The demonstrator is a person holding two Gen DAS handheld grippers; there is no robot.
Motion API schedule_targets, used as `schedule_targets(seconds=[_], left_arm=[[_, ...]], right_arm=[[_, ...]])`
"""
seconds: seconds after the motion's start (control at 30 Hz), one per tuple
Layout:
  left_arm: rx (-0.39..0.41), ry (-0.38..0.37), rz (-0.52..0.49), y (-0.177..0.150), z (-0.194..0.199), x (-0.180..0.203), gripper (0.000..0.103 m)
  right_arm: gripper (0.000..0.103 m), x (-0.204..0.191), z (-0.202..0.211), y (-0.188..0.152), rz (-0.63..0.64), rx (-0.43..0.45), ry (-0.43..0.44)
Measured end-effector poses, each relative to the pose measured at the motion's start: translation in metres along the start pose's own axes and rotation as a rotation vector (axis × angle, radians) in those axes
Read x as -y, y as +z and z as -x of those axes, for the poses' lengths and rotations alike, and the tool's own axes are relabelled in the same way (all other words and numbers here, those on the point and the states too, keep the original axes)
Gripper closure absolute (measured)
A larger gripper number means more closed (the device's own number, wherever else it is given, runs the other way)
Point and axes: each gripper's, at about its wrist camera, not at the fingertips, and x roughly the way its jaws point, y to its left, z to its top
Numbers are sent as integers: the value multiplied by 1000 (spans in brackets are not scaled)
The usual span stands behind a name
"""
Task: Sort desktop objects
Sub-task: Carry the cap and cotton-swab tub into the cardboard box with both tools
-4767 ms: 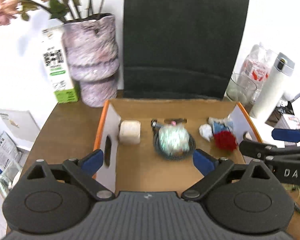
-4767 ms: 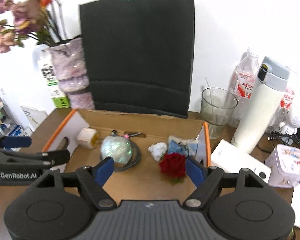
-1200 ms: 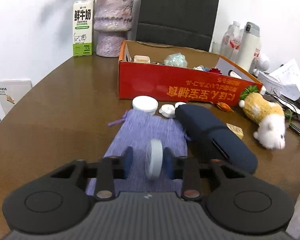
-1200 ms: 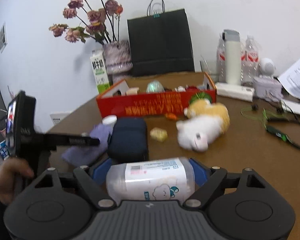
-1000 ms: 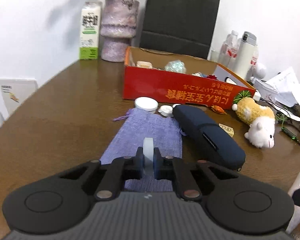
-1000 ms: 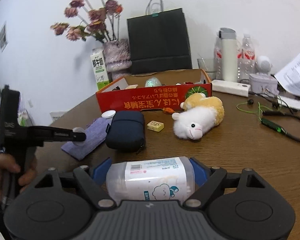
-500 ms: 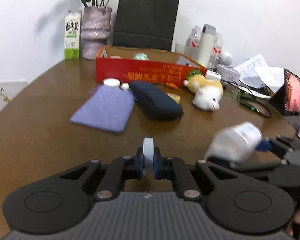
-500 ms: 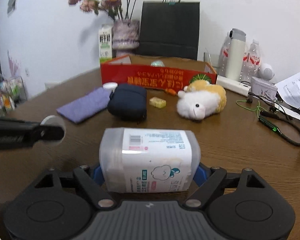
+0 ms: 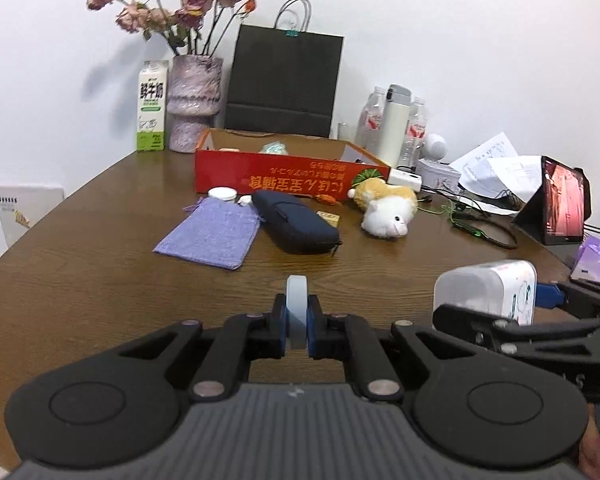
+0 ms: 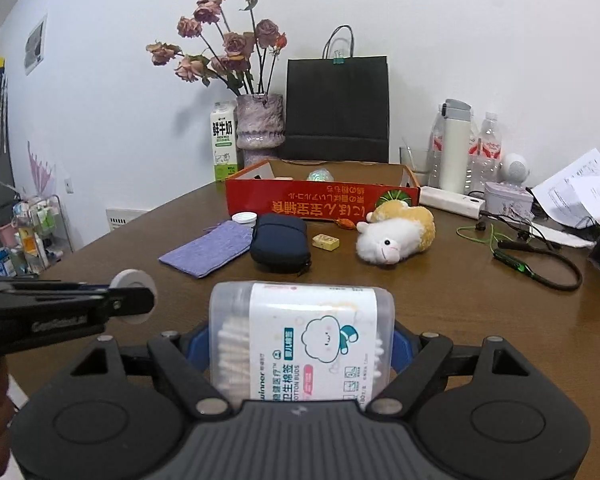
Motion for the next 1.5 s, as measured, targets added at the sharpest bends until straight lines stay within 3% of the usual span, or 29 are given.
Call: schedule_targets(seconds=[0.2, 0.37, 0.5, 0.6, 0.67, 0.77, 0.87, 0.93, 1.03, 1.1, 1.13, 1.23, 1.3, 1.37, 1.5], left_arm=[[25, -6, -9, 30, -10, -3, 93], [45, -5, 16, 97, -40, -20, 93], [57, 9, -5, 163, -88, -33, 93], [15, -1, -33, 208, -145, -43, 93], [-26, 40, -67, 225, -193, -47, 93], [-166, 72, -82, 240, -270, -60, 93], [-283, 117, -65, 247, -336, -75, 93], [-360, 108, -49, 247, -369, -83, 93], [-451, 138, -53, 243, -407, -92, 93], [-499, 168, -37, 242, -428, -98, 92], [-511, 148, -19, 242, -433, -101, 91], [-504, 92, 16, 248, -435, -105, 74], [-474, 72, 6, 256, -428, -102, 55], [-437, 92, -7, 267, -421, -100, 41], [-409, 112, 13, 287, -402, -102, 30]], right_arm=[[22, 18, -3, 25, -30, 36, 7], [22, 44, -31, 97, -22, 109, 18], [22, 64, -85, 172, 14, 117, 16], [22, 79, -154, 227, 2, 17, 40], [22, 88, -213, 256, -14, -98, 51], [22, 97, -302, 283, -37, -293, 45], [22, 100, -382, 282, -75, -506, 30], [22, 100, -426, 271, -104, -629, 24], [22, 94, -466, 256, -92, -707, -39], [21, 93, -480, 250, -99, -723, -80], [21, 96, -484, 249, -120, -713, -91], [21, 101, -485, 254, -164, -689, -81], [21, 103, -479, 260, -165, -675, -72], [20, 107, -469, 269, -161, -656, -81], [19, 118, -444, 290, -186, -605, -115]])
